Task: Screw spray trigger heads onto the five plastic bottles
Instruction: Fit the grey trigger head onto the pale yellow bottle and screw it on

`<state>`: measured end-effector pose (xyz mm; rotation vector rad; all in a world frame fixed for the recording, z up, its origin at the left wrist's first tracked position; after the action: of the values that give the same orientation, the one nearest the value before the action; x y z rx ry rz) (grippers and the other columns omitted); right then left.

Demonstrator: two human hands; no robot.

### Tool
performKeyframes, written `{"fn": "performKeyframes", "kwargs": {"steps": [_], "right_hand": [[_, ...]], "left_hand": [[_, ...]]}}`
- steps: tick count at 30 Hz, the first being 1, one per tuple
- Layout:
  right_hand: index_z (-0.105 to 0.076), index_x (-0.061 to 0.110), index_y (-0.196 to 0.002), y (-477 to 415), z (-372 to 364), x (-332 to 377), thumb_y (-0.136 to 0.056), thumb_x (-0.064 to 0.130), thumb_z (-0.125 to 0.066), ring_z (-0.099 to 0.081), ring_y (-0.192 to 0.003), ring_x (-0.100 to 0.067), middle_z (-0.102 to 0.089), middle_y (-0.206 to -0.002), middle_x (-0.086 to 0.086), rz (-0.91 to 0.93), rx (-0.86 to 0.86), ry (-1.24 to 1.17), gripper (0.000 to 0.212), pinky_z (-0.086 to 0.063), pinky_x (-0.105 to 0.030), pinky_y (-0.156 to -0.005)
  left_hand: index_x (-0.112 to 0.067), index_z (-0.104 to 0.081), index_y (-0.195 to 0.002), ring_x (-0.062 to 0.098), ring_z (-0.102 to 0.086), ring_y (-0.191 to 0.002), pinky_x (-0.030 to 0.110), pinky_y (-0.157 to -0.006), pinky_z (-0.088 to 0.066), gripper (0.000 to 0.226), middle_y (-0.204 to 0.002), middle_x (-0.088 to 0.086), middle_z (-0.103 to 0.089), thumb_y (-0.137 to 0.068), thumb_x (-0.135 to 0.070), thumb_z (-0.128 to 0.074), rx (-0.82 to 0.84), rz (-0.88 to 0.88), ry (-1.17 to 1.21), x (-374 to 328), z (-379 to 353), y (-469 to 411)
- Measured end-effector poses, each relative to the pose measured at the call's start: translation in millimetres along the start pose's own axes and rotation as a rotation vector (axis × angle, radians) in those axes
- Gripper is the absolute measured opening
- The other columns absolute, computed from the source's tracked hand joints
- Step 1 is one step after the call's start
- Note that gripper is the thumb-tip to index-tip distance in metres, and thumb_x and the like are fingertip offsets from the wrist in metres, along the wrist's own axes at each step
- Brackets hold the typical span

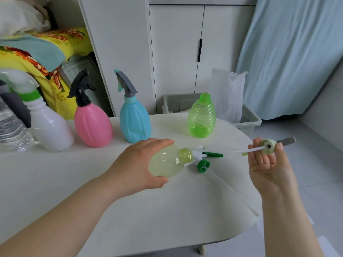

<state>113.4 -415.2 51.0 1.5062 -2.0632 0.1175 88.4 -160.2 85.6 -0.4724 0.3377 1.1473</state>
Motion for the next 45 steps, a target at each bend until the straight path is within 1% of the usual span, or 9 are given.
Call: {"fn": "performKeyframes", "kwargs": {"steps": [7,11,13,15,18,23,28,33,45], "right_hand": [[-0.053,0.011,-0.085,1.8,-4.3,-2.0,-0.092,0.024,-0.042,-0.069,-0.065,-0.005,-0.072,-0.060,0.004,0.007,0.072,0.090,0.018,-0.057,-0.021,-0.070],[-0.054,0.014,-0.083,11.5,-20.4,-9.6,-0.090,0.019,-0.040,-0.070,-0.075,-0.005,-0.074,-0.069,0.009,0.063,0.261,0.255,0.016,-0.056,-0.021,-0.072],[-0.061,0.018,-0.075,20.4,-29.4,-15.3,-0.076,0.018,-0.050,-0.070,-0.079,-0.009,-0.075,-0.073,0.006,0.073,0.381,0.347,0.011,-0.057,-0.022,-0.074],[-0.069,0.020,-0.066,30.9,-35.1,-23.2,-0.066,0.019,-0.054,-0.069,-0.081,-0.011,-0.075,-0.075,0.005,0.083,0.478,0.448,0.015,-0.056,-0.022,-0.076],[-0.069,0.021,-0.077,41.7,-38.6,-35.8,-0.063,0.022,-0.056,-0.068,-0.084,-0.010,-0.075,-0.080,0.005,0.086,0.595,0.593,0.018,-0.054,-0.020,-0.075],[-0.071,0.026,-0.086,45.3,-47.2,-35.9,-0.053,0.048,-0.074,-0.067,-0.092,-0.010,-0.075,-0.090,0.009,0.099,0.700,0.631,0.040,-0.053,-0.022,-0.080],[-0.071,0.030,-0.087,46.4,-65.6,-44.9,-0.069,0.028,-0.064,-0.066,-0.096,-0.010,-0.074,-0.092,0.011,0.133,0.773,0.651,0.019,-0.051,-0.023,-0.084],[-0.063,0.024,-0.093,51.9,-84.0,-55.4,-0.068,0.026,-0.060,-0.066,-0.094,-0.011,-0.074,-0.087,0.013,0.188,0.804,0.652,0.025,-0.051,-0.018,-0.080],[-0.059,0.020,-0.094,48.2,-83.5,-59.5,-0.074,0.022,-0.063,-0.066,-0.092,-0.012,-0.073,-0.083,0.012,0.240,0.715,0.569,0.020,-0.054,-0.027,-0.085]], "left_hand": [[-0.049,-0.033,-0.124,-0.018,-0.023,-0.093,-0.014,-0.077,-0.011,0.077,-0.103,-0.041,-0.027,-0.061,-0.031,-0.073,0.023,-0.010,0.013,-2.1,-1.2,0.7],[-0.046,-0.033,-0.126,-0.018,-0.022,-0.093,-0.015,-0.076,-0.008,0.078,-0.111,-0.029,-0.033,-0.062,-0.030,-0.073,0.034,-0.030,0.024,-6.4,-6.1,-1.6],[-0.048,-0.033,-0.125,-0.018,-0.023,-0.093,-0.015,-0.077,-0.008,0.077,-0.111,-0.029,-0.034,-0.062,-0.029,-0.074,0.045,-0.039,0.048,-10.9,-8.4,-3.5],[-0.058,-0.030,-0.115,-0.018,-0.025,-0.095,-0.015,-0.078,-0.009,0.077,-0.107,-0.036,-0.033,-0.061,-0.027,-0.075,0.046,-0.037,0.106,-15.9,-10.3,-5.7],[-0.069,-0.025,-0.099,-0.016,-0.032,-0.098,-0.013,-0.080,-0.017,0.077,-0.102,-0.046,-0.029,-0.060,-0.028,-0.077,0.018,0.004,0.227,-19.6,-12.3,-8.1],[-0.066,-0.032,-0.100,-0.031,-0.034,-0.096,-0.012,-0.078,-0.022,0.075,-0.102,-0.042,-0.038,-0.057,-0.026,-0.079,-0.049,0.014,0.340,-17.1,-16.6,-7.1],[-0.056,-0.039,-0.096,-0.034,-0.036,-0.092,-0.012,-0.075,-0.024,0.067,-0.101,-0.039,-0.043,-0.055,-0.025,-0.081,-0.152,0.064,0.460,-9.5,-18.4,-7.2],[-0.052,-0.042,-0.092,-0.030,-0.040,-0.090,-0.010,-0.074,-0.029,0.060,-0.101,-0.030,-0.049,-0.056,-0.024,-0.081,-0.204,0.139,0.544,4.0,-17.1,-7.1],[-0.052,-0.042,-0.090,-0.026,-0.045,-0.087,-0.008,-0.071,-0.032,0.054,-0.099,-0.028,-0.052,-0.048,-0.036,-0.072,-0.203,0.170,0.656,3.5,-26.5,-10.4]]}}
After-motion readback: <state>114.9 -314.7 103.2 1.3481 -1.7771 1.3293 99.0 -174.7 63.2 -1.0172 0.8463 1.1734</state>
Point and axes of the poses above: each hand's wrist, its own y-axis away from the middle knuckle, its own z-axis out of the back of the hand, x = y × z, the point moved 2 cm from there along -y, towards the middle knuckle
